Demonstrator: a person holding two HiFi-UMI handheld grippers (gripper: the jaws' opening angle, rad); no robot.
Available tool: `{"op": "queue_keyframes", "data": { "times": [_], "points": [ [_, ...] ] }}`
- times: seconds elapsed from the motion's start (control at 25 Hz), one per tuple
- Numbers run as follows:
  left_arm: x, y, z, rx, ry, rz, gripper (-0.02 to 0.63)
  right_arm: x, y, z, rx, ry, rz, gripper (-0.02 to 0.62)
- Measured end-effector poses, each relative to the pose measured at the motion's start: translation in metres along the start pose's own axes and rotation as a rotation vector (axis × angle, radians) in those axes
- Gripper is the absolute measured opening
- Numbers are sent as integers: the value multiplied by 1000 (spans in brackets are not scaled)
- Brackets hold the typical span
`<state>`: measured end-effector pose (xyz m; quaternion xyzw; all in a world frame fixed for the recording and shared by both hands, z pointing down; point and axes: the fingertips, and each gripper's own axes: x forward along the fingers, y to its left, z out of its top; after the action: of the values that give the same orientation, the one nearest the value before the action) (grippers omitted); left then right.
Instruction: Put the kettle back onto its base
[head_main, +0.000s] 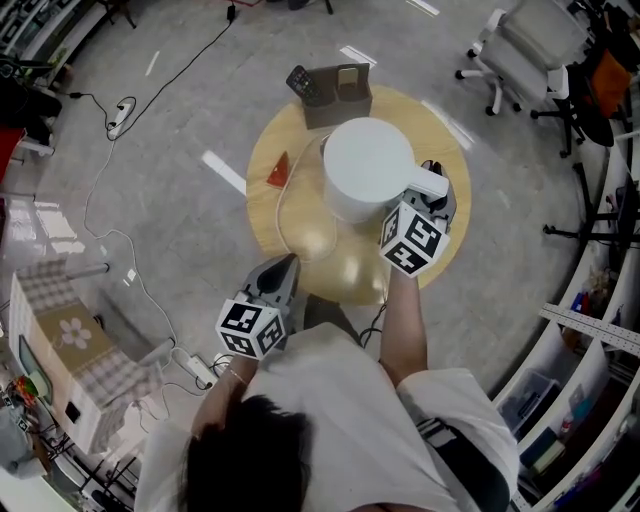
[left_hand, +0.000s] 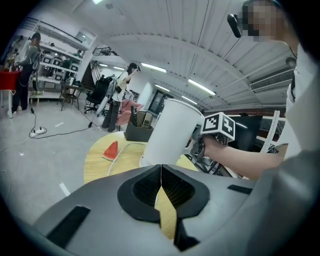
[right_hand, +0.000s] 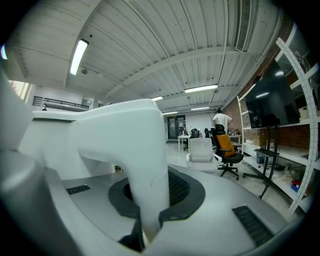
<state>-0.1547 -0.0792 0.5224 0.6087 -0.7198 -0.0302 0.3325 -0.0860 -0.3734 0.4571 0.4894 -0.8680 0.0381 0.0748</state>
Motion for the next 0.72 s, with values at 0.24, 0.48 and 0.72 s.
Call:
{"op": "queue_keyframes", "data": {
  "times": [0.24,0.48,0.72],
  "points": [
    [5,3,5,-5,-4,-5,26,7,3,-9,11,23,5,43],
    [12,-2,4,-8,-1,-39,26,12,6,-17,0,33,17,43],
    [20,-11,-5,56,44,-63,26,11,3,-25,-9,51,12,44]
  ]
}}
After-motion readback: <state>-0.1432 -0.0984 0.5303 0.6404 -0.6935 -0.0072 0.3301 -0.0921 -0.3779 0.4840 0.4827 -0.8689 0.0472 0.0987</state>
